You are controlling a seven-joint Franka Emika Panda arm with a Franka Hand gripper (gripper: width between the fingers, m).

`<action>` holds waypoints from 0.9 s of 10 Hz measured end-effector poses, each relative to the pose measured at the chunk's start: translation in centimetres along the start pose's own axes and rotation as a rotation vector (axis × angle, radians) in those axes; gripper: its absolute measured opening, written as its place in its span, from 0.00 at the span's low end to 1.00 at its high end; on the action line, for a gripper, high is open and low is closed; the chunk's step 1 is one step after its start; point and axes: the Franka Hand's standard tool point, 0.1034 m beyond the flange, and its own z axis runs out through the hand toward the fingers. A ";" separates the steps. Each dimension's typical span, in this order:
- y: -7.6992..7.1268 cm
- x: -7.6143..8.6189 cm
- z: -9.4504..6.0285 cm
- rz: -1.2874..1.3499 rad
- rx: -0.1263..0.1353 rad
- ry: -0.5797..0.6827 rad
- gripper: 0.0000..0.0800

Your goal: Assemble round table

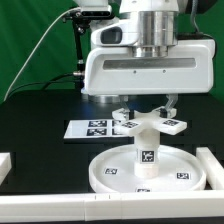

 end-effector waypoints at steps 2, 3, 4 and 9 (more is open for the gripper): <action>0.0 -0.1 0.0 0.257 -0.003 0.007 0.54; 0.1 -0.1 0.0 0.384 -0.004 0.011 0.54; 0.2 -0.1 0.0 0.494 0.003 0.008 0.55; 0.1 -0.2 0.0 0.961 0.023 -0.017 0.55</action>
Offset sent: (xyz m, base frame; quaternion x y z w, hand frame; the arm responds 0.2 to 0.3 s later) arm -0.0039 0.0049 -0.0120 0.0258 -0.0108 0.3146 0.9488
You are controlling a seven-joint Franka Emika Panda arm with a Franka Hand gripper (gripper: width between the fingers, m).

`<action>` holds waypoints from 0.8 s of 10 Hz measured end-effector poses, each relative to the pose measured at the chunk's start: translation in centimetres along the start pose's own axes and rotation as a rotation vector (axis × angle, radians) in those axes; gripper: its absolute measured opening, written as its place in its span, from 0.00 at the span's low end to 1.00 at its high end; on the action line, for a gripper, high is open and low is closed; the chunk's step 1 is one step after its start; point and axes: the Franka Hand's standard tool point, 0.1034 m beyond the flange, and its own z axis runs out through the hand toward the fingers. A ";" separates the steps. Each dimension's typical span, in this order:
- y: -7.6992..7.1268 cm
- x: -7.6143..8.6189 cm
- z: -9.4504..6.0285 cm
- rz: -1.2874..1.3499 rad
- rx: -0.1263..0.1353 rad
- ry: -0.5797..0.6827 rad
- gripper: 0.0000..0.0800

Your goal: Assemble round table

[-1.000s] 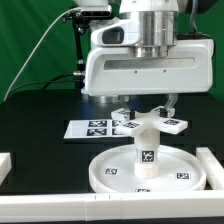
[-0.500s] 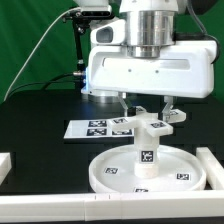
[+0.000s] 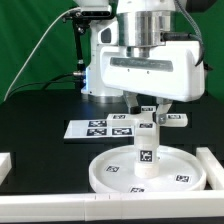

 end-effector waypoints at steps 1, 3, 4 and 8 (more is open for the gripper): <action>0.0 0.0 0.0 0.052 0.001 -0.003 0.55; 0.0 -0.1 0.0 0.194 0.002 -0.004 0.55; 0.0 -0.1 0.0 0.252 0.003 -0.006 0.55; -0.1 -0.1 0.0 0.541 0.007 -0.011 0.55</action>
Offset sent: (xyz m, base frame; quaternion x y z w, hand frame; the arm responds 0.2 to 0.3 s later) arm 0.0017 0.0034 -0.0074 0.0031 0.0133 0.1504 0.9885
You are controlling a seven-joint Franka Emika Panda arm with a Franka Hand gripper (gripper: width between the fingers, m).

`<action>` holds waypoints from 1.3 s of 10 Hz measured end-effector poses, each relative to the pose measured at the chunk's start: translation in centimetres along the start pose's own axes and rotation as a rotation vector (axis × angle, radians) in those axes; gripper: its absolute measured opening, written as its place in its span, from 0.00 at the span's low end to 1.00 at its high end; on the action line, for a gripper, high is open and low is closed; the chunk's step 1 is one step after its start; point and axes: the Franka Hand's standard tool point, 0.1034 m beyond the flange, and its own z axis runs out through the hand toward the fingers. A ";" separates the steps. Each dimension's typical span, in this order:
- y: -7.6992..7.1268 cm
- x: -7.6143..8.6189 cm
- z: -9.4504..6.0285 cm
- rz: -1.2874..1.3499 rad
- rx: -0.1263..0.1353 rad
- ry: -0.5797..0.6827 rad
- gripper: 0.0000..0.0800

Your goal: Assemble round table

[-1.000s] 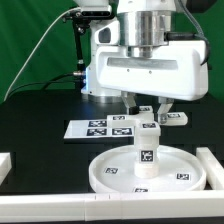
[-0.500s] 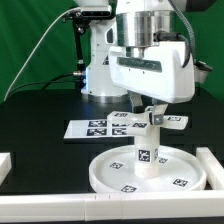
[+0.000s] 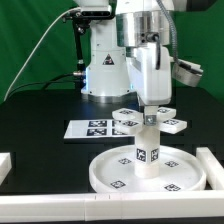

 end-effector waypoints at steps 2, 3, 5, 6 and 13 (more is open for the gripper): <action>0.0 0.0 0.0 0.099 0.001 -0.005 0.55; 0.0 0.1 0.0 0.181 0.001 -0.012 0.55; 0.0 0.1 0.0 0.237 0.000 -0.024 0.65; 0.0 0.0 0.0 0.226 0.000 -0.024 0.65; -0.4 -1.1 -3.6 0.145 0.034 -0.079 0.81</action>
Offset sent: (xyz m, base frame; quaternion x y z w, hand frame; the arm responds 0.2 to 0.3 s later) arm -0.0068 -0.0067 0.0096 0.0000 -0.0073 0.1884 0.9821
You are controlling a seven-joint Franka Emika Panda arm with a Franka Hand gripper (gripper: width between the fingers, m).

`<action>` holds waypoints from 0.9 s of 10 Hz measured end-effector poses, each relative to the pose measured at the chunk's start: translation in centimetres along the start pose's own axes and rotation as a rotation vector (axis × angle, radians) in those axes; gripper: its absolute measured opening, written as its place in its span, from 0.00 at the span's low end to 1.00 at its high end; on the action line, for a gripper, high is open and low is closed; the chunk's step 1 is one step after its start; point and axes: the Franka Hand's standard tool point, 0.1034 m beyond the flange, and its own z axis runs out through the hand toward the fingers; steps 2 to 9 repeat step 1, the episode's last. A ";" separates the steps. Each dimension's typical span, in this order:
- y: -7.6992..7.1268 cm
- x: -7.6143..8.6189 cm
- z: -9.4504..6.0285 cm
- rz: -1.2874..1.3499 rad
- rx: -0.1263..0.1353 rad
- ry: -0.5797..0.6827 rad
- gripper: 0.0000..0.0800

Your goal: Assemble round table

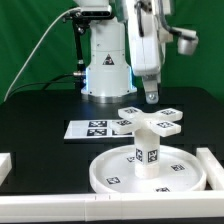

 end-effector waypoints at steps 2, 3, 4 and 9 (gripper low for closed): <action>0.0 0.0 0.0 -0.003 0.000 0.000 0.81; 0.0 0.0 0.0 -0.003 0.000 0.000 0.81; 0.0 0.0 0.0 -0.003 0.000 0.000 0.81; 0.0 0.0 0.0 -0.003 0.000 0.000 0.81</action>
Offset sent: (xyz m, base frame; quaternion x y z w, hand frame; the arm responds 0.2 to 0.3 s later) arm 0.0000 0.0000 0.0000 0.0000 0.0000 0.0000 1.0000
